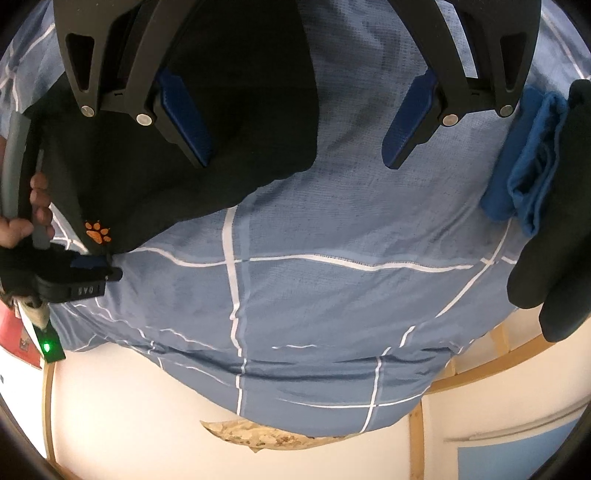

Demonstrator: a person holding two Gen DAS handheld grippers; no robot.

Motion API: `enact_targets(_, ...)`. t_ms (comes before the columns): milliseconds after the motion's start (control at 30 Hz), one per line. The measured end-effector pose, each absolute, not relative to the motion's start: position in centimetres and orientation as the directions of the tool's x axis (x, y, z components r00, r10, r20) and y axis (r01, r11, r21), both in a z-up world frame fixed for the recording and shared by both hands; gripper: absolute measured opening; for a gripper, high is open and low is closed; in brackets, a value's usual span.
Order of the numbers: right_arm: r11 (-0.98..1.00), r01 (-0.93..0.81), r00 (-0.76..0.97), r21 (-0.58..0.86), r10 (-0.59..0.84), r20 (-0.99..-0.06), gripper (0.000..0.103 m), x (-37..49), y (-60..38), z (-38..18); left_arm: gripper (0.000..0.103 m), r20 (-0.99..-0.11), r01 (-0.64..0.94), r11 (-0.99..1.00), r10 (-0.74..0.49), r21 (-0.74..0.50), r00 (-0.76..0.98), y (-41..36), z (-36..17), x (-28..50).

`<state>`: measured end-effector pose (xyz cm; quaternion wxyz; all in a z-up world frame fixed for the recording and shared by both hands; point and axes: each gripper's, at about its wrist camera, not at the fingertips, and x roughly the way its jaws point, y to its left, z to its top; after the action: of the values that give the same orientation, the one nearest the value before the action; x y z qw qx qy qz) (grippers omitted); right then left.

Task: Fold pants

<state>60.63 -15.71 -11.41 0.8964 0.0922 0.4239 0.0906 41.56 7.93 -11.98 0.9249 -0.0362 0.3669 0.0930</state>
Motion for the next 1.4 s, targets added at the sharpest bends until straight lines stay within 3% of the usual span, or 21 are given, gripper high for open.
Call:
enact_targets(133, 0.973, -0.084, 0.639, 0.214, 0.218, -0.738, 0.040, 59.9, -16.0, -10.1, 0.094, -0.669, -0.213, 0.977, 0.151, -0.010, 0.728, 8.3, -11.0, 40.9)
enact_targets(200, 0.980, -0.089, 0.673, 0.177, 0.190, -0.715, 0.052, 58.7, -16.4, -8.9, 0.094, -0.640, -0.222, 0.975, 0.156, -0.023, 0.752, 8.3, -10.0, 40.2)
enact_targets(433, 0.987, -0.162, 0.709, 0.010, 0.123, -0.694, 0.054, 53.3, -17.9, -5.7, 0.095, -0.627, -0.184, 0.981, 0.109, -0.057, 0.771, 7.8, -8.6, 39.3)
enact_targets(533, 0.966, -0.254, 0.632, 0.039, 0.197, -0.749, 0.046, 52.6, -16.7, -7.3, 0.094, -0.622, -0.192, 0.981, 0.133, -0.028, 0.771, 7.8, -8.5, 39.3)
enact_targets(600, 0.950, -0.305, 0.586, 0.058, 0.236, -0.775, 0.030, 52.1, -15.7, -8.4, 0.091, -0.615, -0.178, 0.984, 0.129, -0.019, 0.778, 7.9, -8.5, 39.3)
enact_targets(700, 0.915, -0.403, 0.578, -0.019, 0.238, -0.780, 0.030, 50.8, -13.3, -9.7, 0.078, -0.618, -0.139, 0.989, 0.076, -0.054, 0.782, 8.4, -8.5, 39.3)
enact_targets(933, 0.735, -0.631, 0.606, -0.248, 0.267, -0.749, 0.032, 49.0, -8.7, -10.4, 0.077, -0.647, -0.117, 0.992, 0.054, -0.054, 0.761, 9.0, -9.1, 39.9)
enact_targets(1000, 0.687, -0.667, 0.600, -0.289, 0.265, -0.755, 0.045, 48.9, -7.8, -10.5, 0.077, -0.649, -0.108, 0.992, 0.042, -0.063, 0.760, 8.9, -9.1, 39.9)
enact_targets(1233, 0.613, -0.658, 0.633, -0.437, 0.135, -0.763, 0.046, 50.1, -5.9, -12.1, 0.077, -0.654, -0.099, 0.993, 0.033, -0.064, 0.756, 8.8, -9.3, 39.9)
enact_targets(1267, 0.614, -0.656, 0.634, -0.439, 0.133, -0.761, 0.044, 50.3, -5.7, -12.1, 0.077, -0.654, -0.101, 0.993, 0.034, -0.065, 0.755, 8.9, -9.3, 39.9)
enact_targets(1333, 0.615, -0.658, 0.635, -0.434, 0.144, -0.759, 0.029, 50.8, -5.3, -11.8, 0.077, -0.656, -0.107, 0.992, 0.037, -0.067, 0.754, 9.0, -9.4, 40.0)
enact_targets(1400, 0.624, -0.652, 0.639, -0.430, 0.148, -0.755, 0.027, 51.3, -4.9, -11.4, 0.077, -0.660, -0.116, 0.991, 0.039, -0.073, 0.750, 9.2, -9.5, 40.2)
